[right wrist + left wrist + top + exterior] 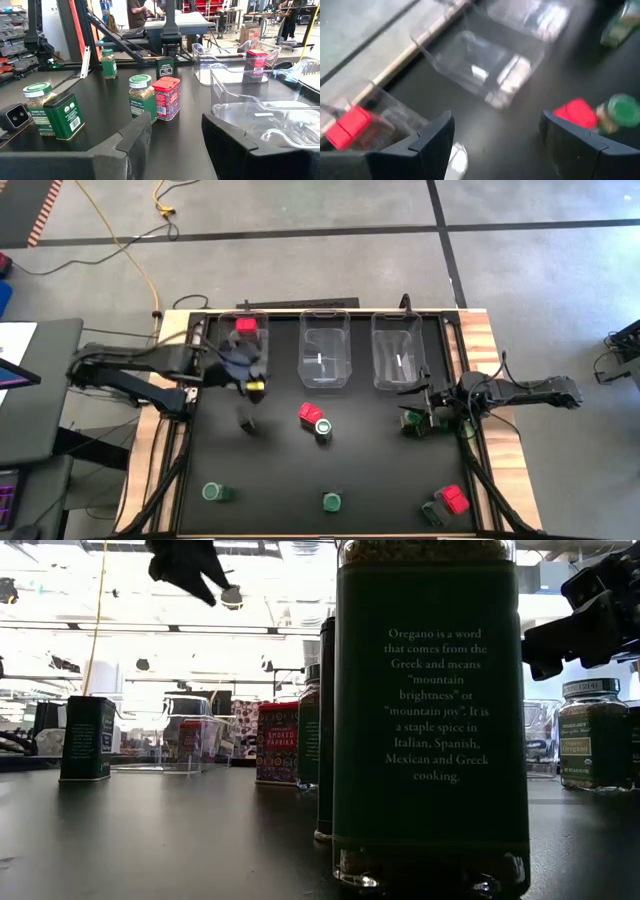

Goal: Sort spices by type
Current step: Put the green seasoning bottle into the right transparent bin

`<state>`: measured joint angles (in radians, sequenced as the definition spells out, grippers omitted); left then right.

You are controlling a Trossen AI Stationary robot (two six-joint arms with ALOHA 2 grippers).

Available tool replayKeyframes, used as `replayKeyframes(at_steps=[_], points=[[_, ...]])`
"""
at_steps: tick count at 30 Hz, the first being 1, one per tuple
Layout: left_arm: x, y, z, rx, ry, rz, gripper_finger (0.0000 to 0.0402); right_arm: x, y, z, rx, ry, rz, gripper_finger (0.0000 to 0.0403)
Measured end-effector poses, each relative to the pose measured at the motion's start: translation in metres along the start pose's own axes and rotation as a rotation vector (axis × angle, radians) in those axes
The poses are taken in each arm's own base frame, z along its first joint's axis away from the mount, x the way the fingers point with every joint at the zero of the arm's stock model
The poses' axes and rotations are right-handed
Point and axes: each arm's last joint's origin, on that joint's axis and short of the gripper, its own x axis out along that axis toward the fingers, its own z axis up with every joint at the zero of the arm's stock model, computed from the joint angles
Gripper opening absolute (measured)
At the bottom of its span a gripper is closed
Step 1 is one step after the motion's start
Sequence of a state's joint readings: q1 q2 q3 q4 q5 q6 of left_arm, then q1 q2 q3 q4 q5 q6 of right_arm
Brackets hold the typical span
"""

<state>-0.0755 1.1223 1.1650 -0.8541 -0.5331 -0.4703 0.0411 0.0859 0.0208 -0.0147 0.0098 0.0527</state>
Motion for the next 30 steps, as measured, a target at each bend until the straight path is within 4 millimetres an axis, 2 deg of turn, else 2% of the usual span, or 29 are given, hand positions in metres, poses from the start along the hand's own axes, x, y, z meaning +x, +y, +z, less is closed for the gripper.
replayKeyframes(at_steps=[5, 10, 13, 20, 25, 30], points=[[0.018, -0.02, -0.018, 0.066, 0.108, -0.045, 0.0277, 0.0, 0.0, 0.001, 0.0, -0.009, 0.001, 0.0207], [0.037, -0.034, -0.025, 0.014, 0.169, -0.027, 0.0277, 0.0, 0.0, 0.002, -0.005, -0.025, 0.001, 0.0207], [0.047, -0.045, -0.03, 0.046, 0.197, -0.022, 0.0277, 0.0, 0.0, 0.003, -0.039, -0.034, 0.001, 0.0207], [0.067, -0.069, -0.029, 0.228, 0.125, -0.098, 0.0277, -0.001, 0.004, 0.014, 0.053, -0.14, 0.046, 0.0207], [0.071, -0.071, -0.031, 0.32, 0.1, -0.114, 0.0277, -0.004, 0.008, 0.042, 0.075, -0.179, -0.017, 0.0207], [0.069, -0.059, -0.048, 0.303, 0.016, -0.171, 0.0277, 0.006, 0.013, 0.084, -0.018, -0.154, -0.106, 0.0207]])
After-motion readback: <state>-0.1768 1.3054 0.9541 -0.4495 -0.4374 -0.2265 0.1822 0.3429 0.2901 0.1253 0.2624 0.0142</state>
